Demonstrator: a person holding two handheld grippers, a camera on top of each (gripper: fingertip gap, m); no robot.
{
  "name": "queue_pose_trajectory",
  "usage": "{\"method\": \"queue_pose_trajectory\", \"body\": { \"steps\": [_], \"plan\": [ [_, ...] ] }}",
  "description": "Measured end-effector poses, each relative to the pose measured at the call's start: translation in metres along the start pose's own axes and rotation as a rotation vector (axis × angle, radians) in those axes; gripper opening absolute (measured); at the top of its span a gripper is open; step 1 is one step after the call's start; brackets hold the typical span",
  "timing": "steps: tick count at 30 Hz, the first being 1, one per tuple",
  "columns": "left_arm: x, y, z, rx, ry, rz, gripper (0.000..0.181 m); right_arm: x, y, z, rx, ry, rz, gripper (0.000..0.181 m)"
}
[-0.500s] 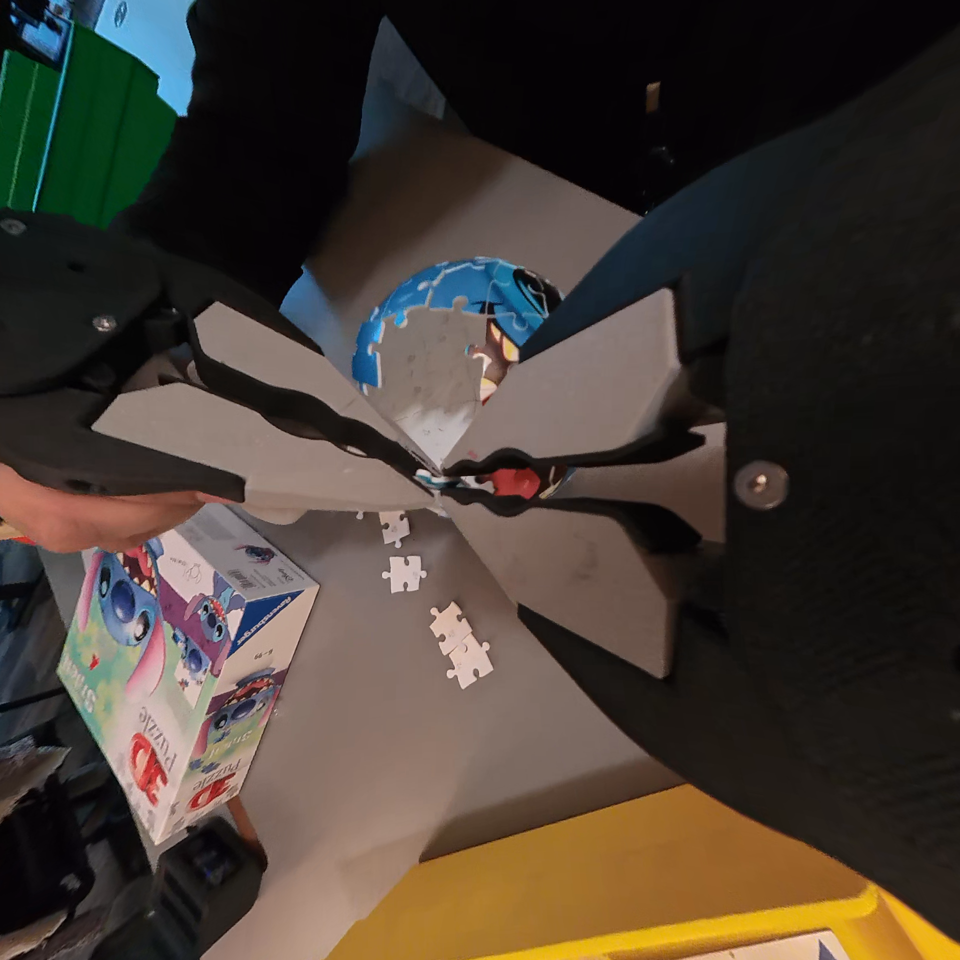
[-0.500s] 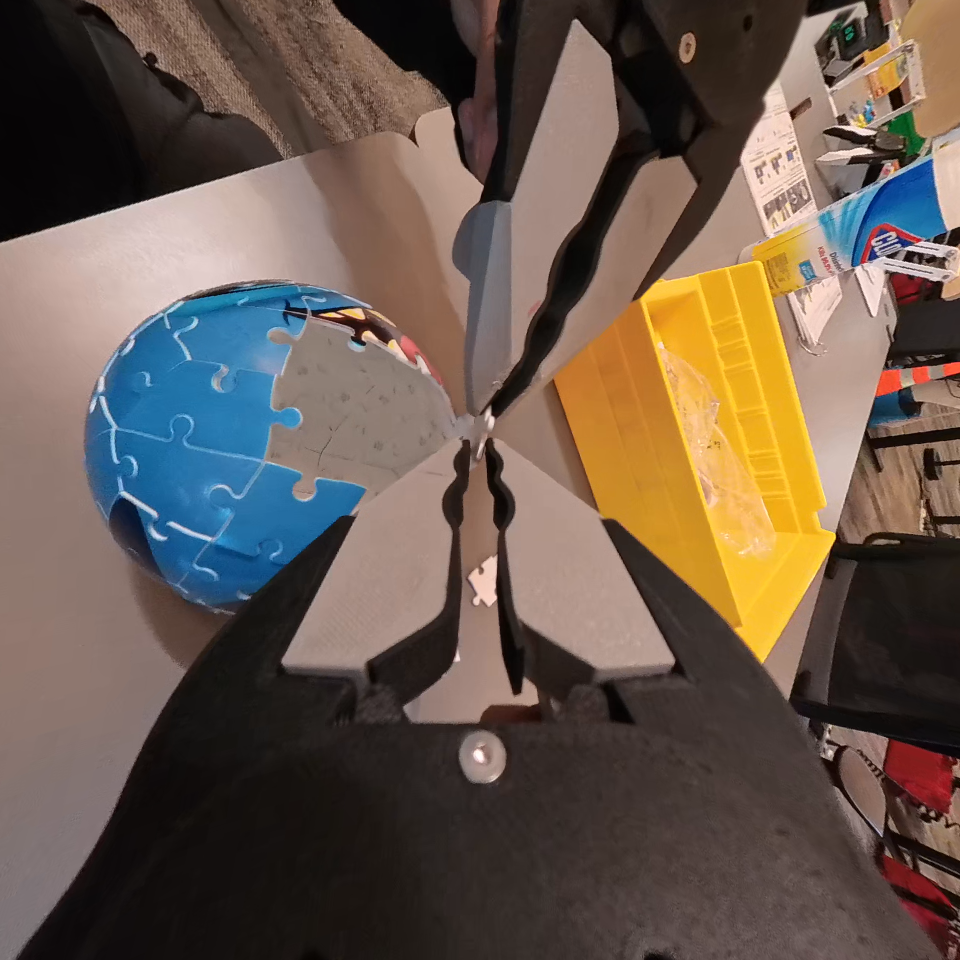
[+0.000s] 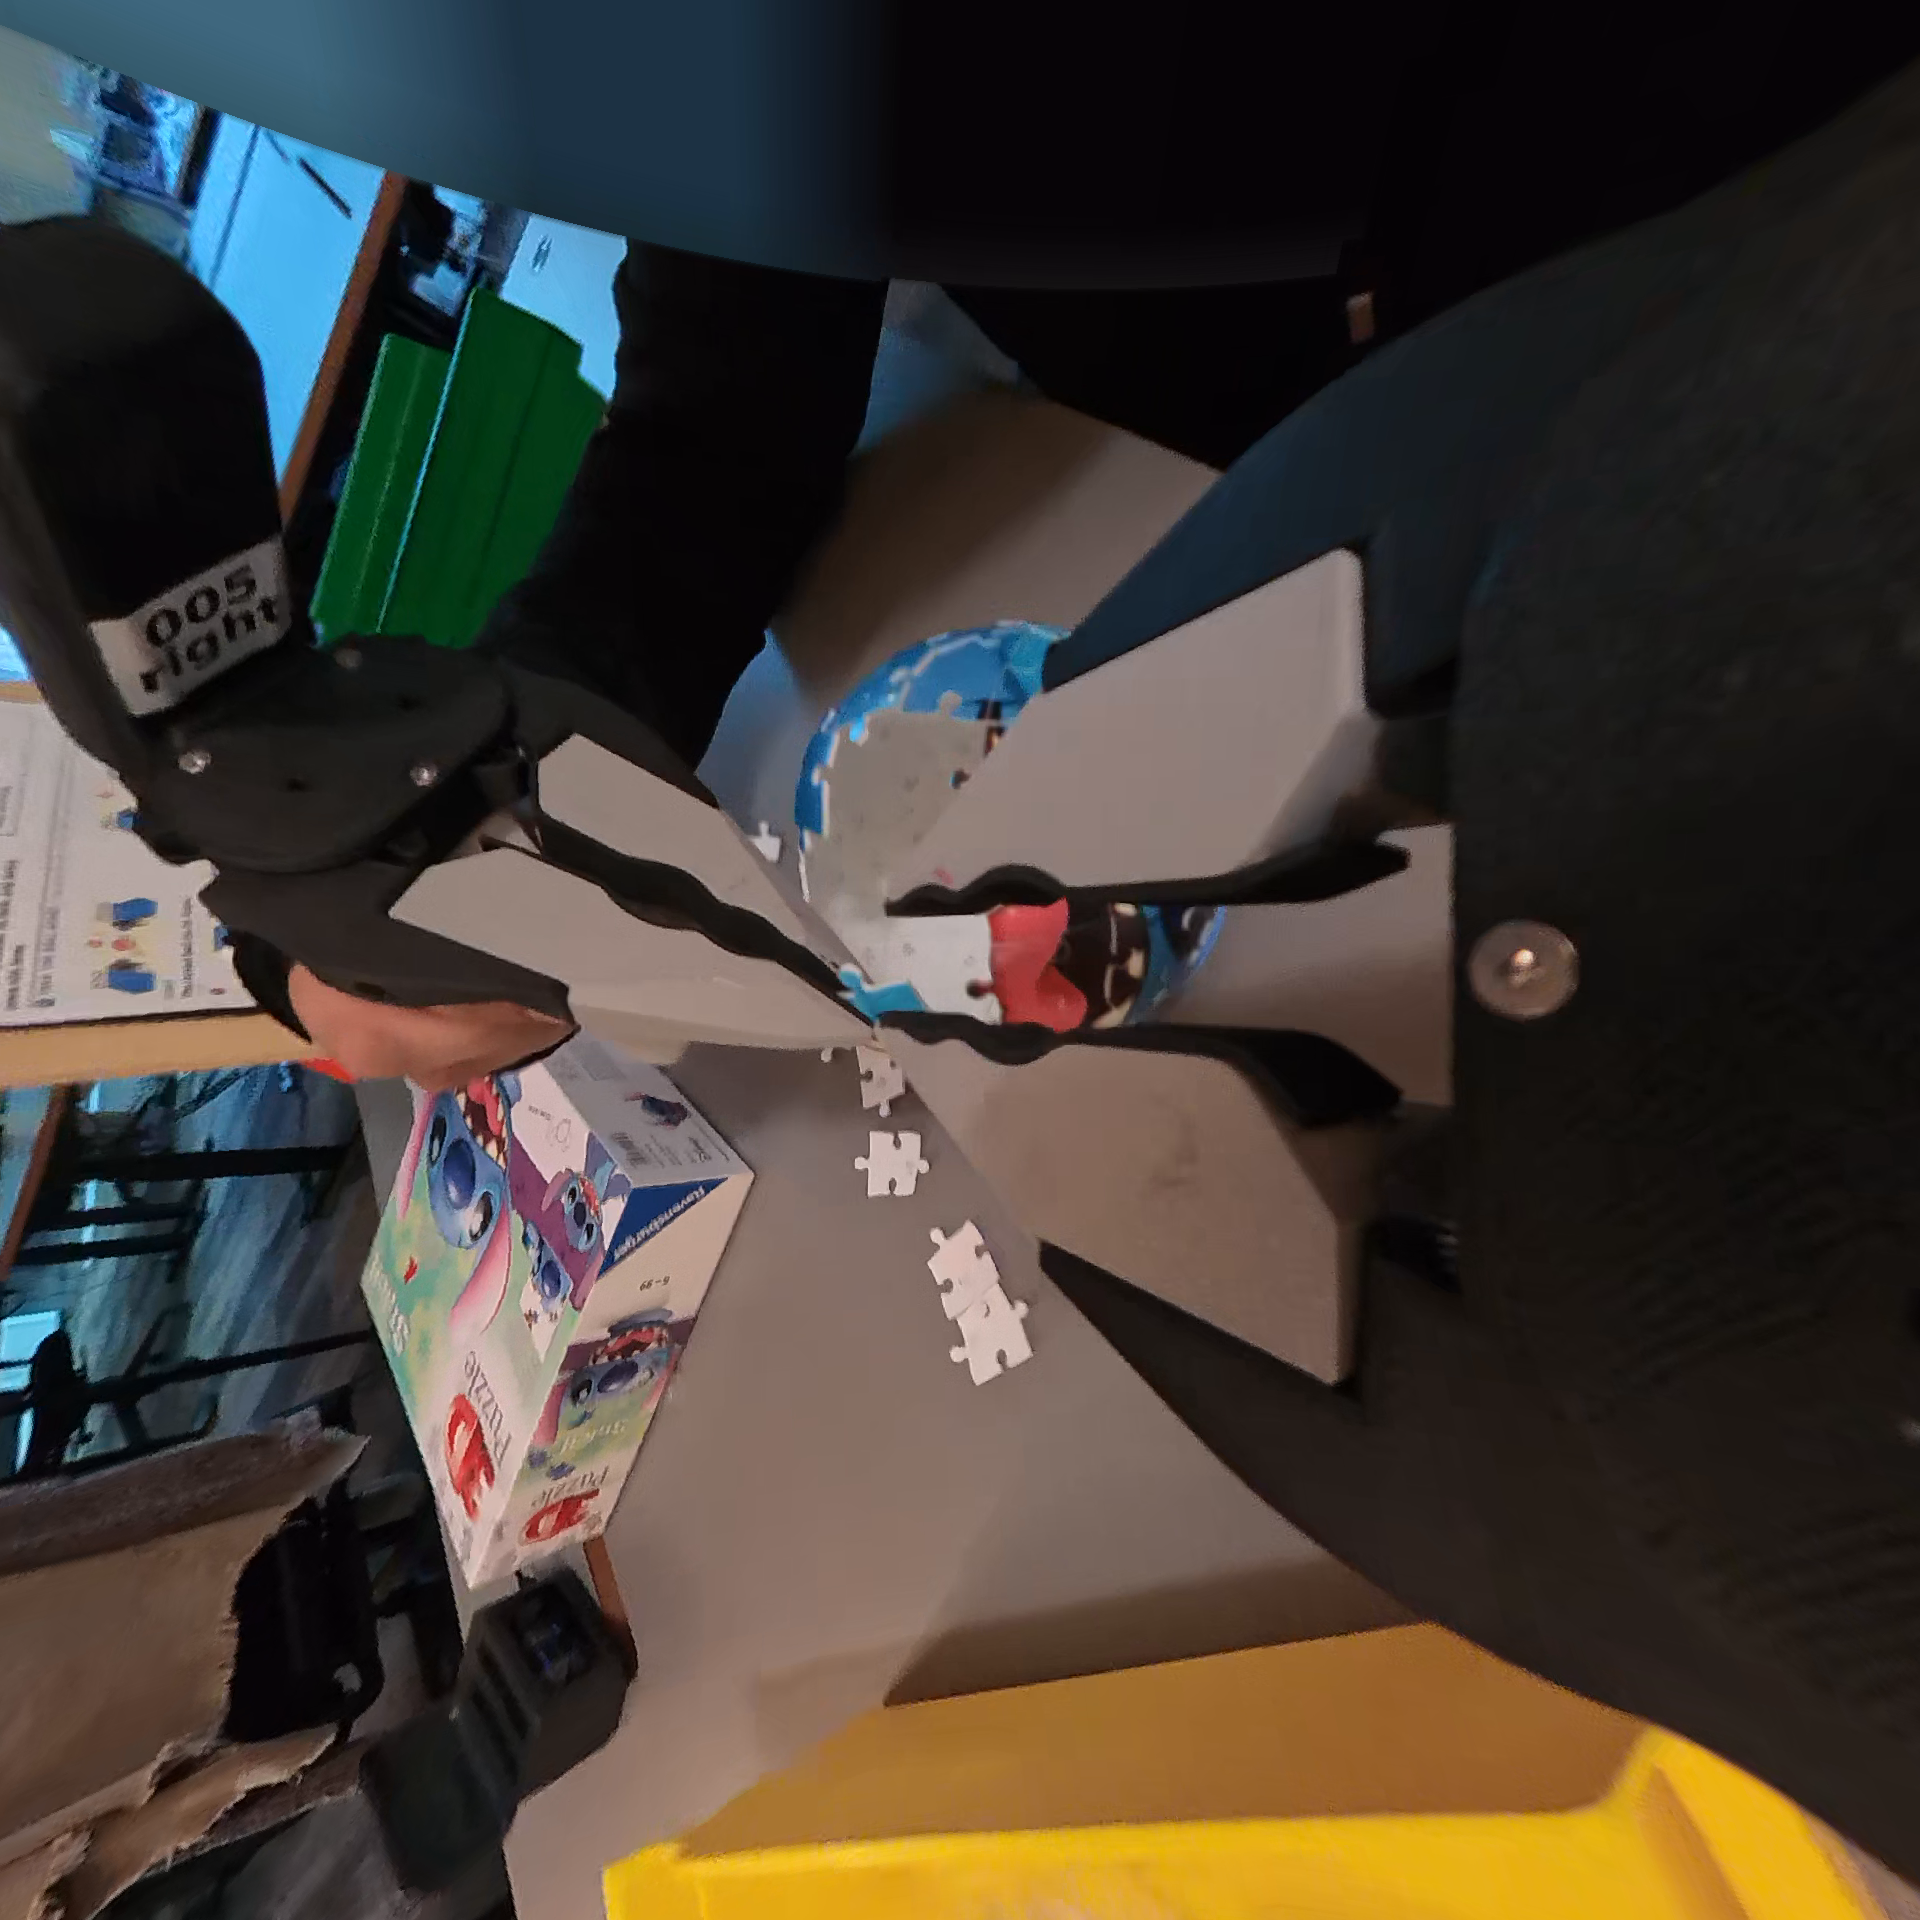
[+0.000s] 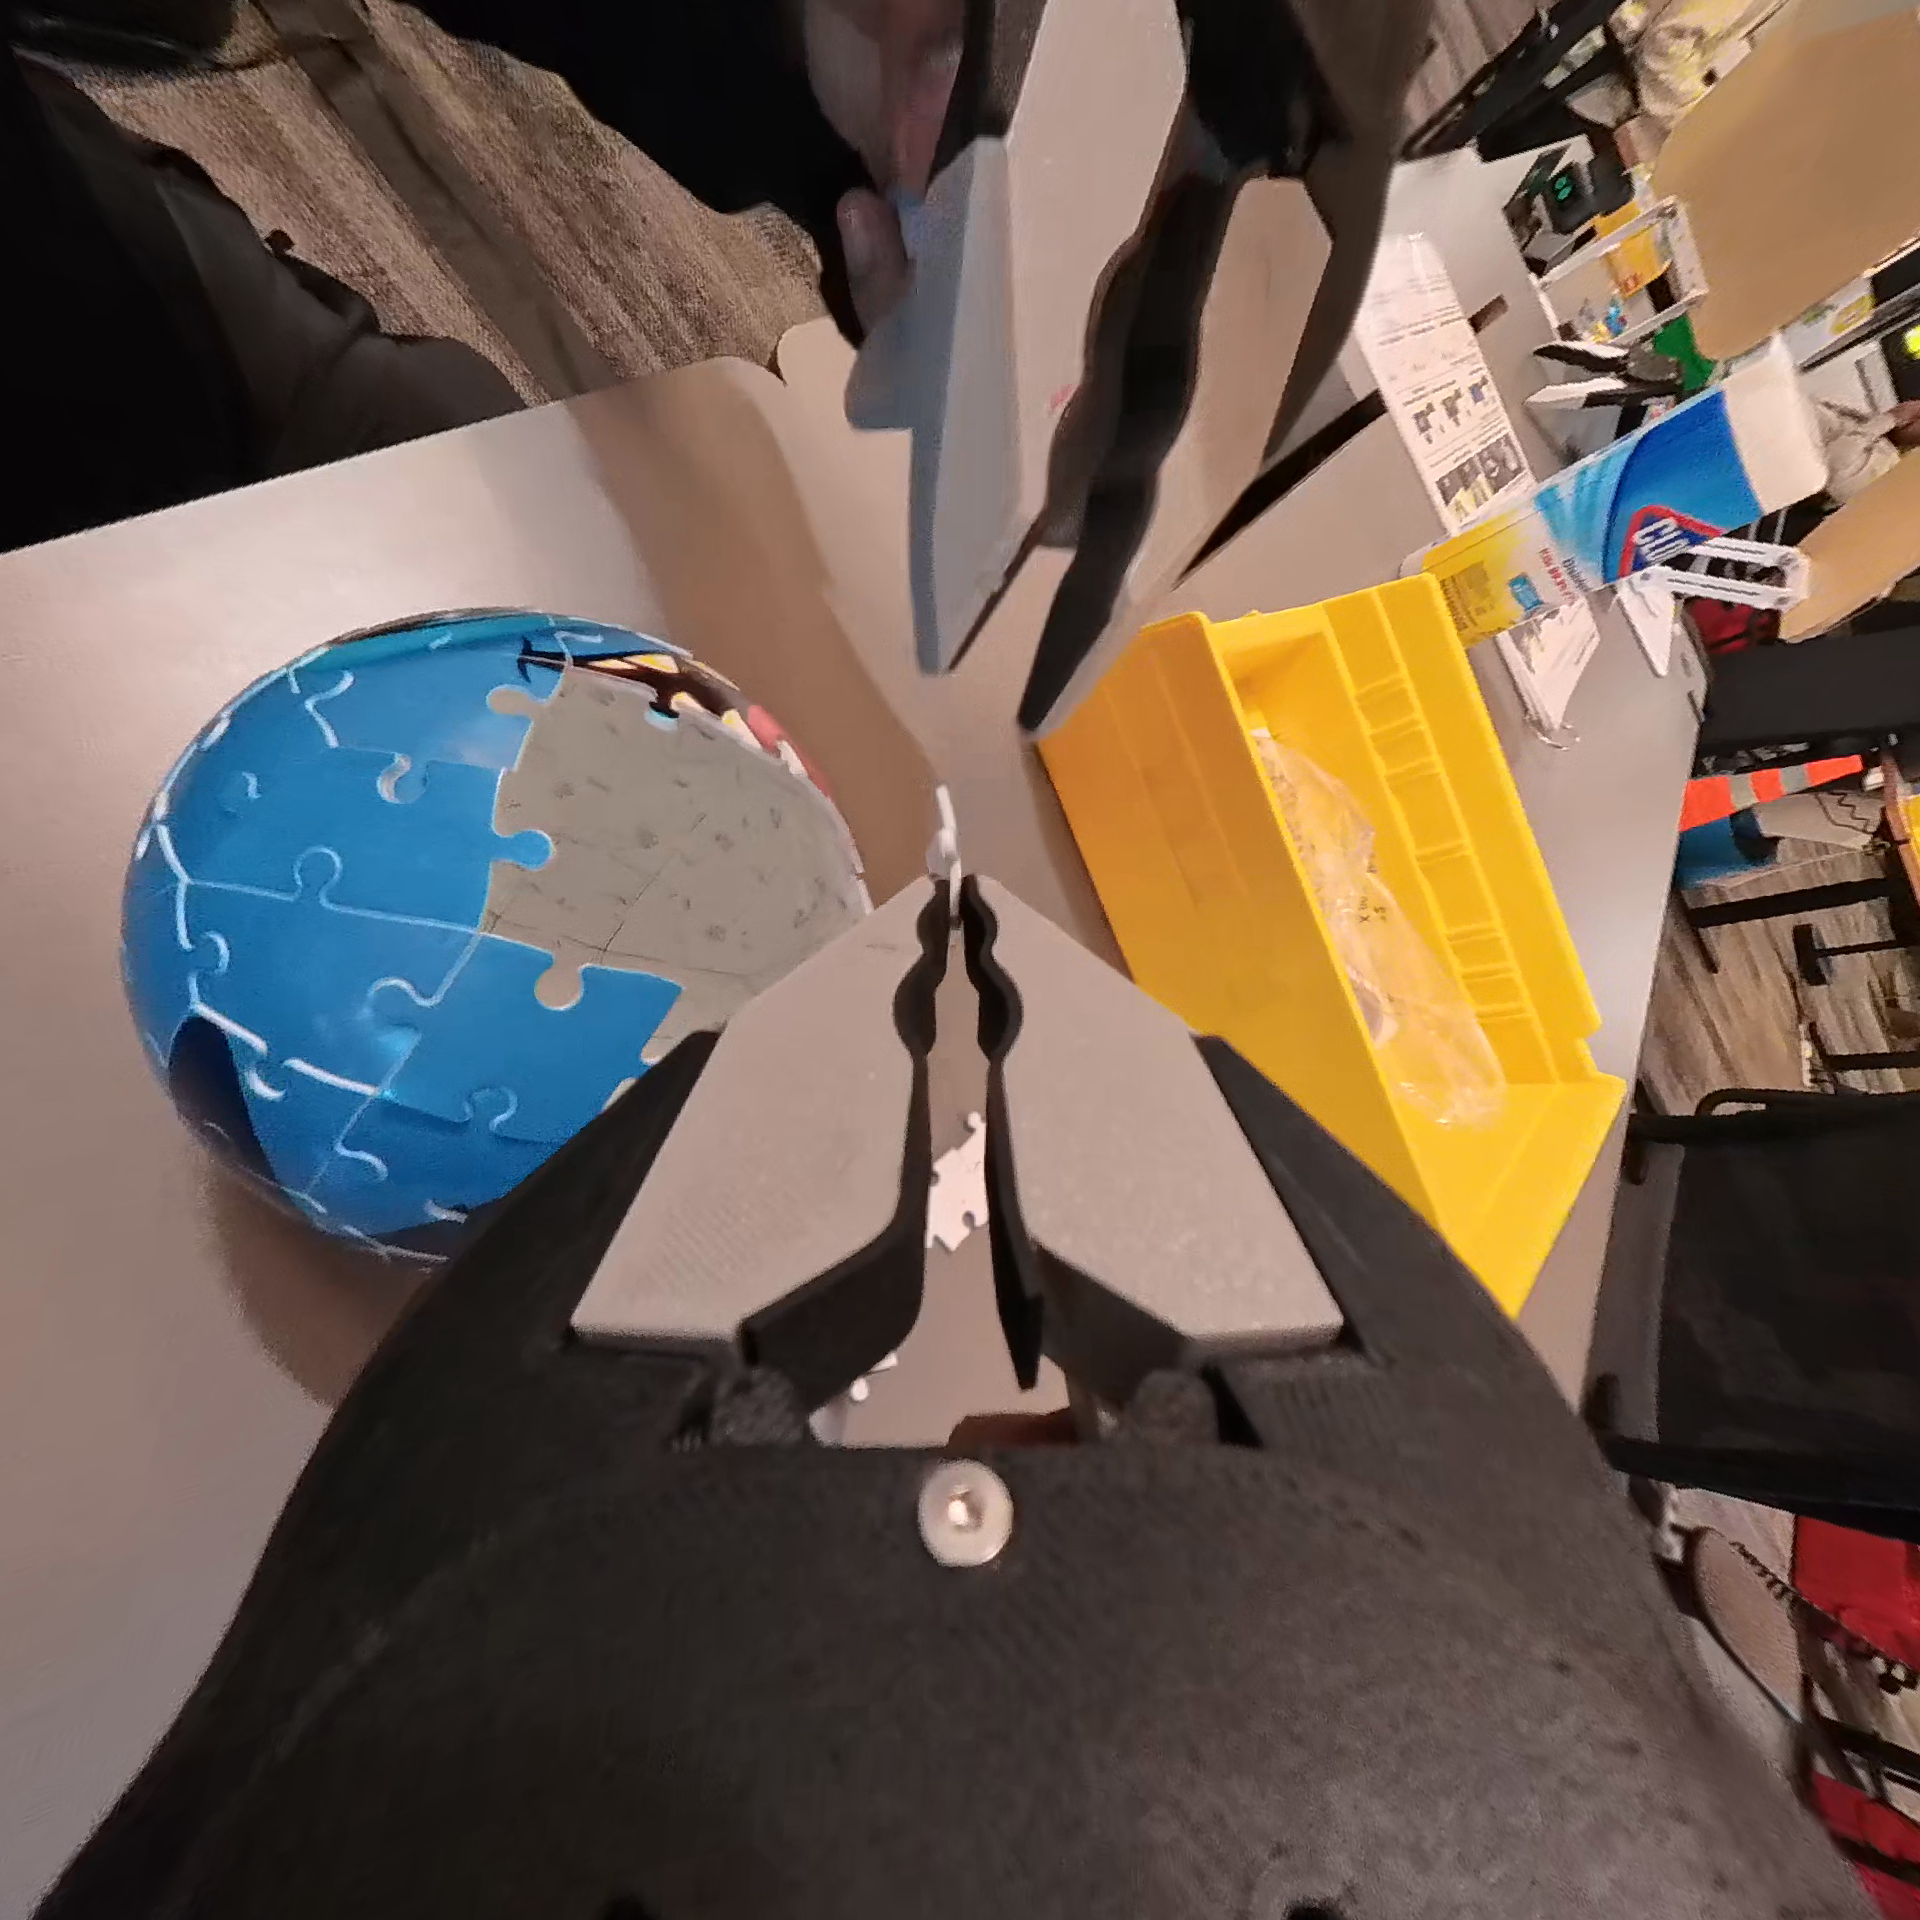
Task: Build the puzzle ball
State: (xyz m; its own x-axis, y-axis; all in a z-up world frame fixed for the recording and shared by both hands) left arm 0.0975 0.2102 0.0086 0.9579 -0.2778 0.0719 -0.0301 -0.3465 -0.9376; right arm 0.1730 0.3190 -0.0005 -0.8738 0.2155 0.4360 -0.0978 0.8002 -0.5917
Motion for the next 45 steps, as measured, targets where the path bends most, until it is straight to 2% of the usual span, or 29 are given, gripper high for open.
{"method": "queue_pose_trajectory", "body": {
  "steps": [3, 6, 10, 18, 21, 32, 38, 41, 43, 45],
  "plan": [
    [-0.011, 0.010, -0.004, 0.015, -0.047, -0.013, 0.020, 0.002, 0.003, 0.002, -0.006, -0.020, 0.009, 0.000],
    [-0.009, 0.014, -0.004, 0.011, 0.031, -0.049, 0.025, 0.001, 0.003, 0.005, -0.029, -0.064, -0.005, 0.000],
    [-0.001, 0.021, -0.002, -0.076, 0.151, -0.014, 0.036, -0.001, 0.000, 0.007, -0.050, -0.103, -0.055, 0.000],
    [-0.003, 0.017, 0.008, -0.150, 0.238, 0.114, 0.042, -0.002, 0.002, 0.015, -0.109, -0.122, -0.082, 0.000],
    [-0.005, 0.016, 0.014, -0.173, 0.288, 0.117, 0.044, -0.001, 0.004, 0.013, -0.108, -0.119, -0.070, 0.000],
    [-0.003, 0.017, 0.023, -0.211, 0.319, 0.140, 0.045, 0.000, 0.006, 0.009, -0.051, -0.142, -0.041, 0.000],
    [-0.006, 0.014, 0.022, -0.193, 0.315, 0.128, 0.044, 0.001, 0.006, 0.008, -0.040, -0.135, -0.041, 0.000],
    [-0.012, 0.008, 0.018, -0.141, 0.272, 0.082, 0.042, 0.004, 0.004, 0.002, -0.040, -0.092, -0.054, 0.000],
    [-0.017, 0.001, 0.014, -0.077, 0.227, 0.021, 0.037, 0.007, -0.002, -0.011, 0.013, -0.037, -0.055, 0.000],
    [-0.022, -0.008, 0.009, 0.007, 0.191, -0.044, 0.037, 0.010, -0.011, -0.028, 0.129, 0.021, -0.031, 0.000]
  ]
}}
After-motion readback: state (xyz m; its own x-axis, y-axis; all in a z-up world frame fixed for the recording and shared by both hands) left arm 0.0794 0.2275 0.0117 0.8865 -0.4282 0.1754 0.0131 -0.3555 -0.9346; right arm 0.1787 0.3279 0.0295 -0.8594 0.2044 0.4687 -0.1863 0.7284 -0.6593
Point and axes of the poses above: each gripper's, where its closed fingertips meet, z out along the fingers, y out of its underside, x = y × z across the jaws, the point moved 7 cm from there along -z, back along the fingers, and after that the axes turned 12 degrees about -y, right-handed, at the moved point
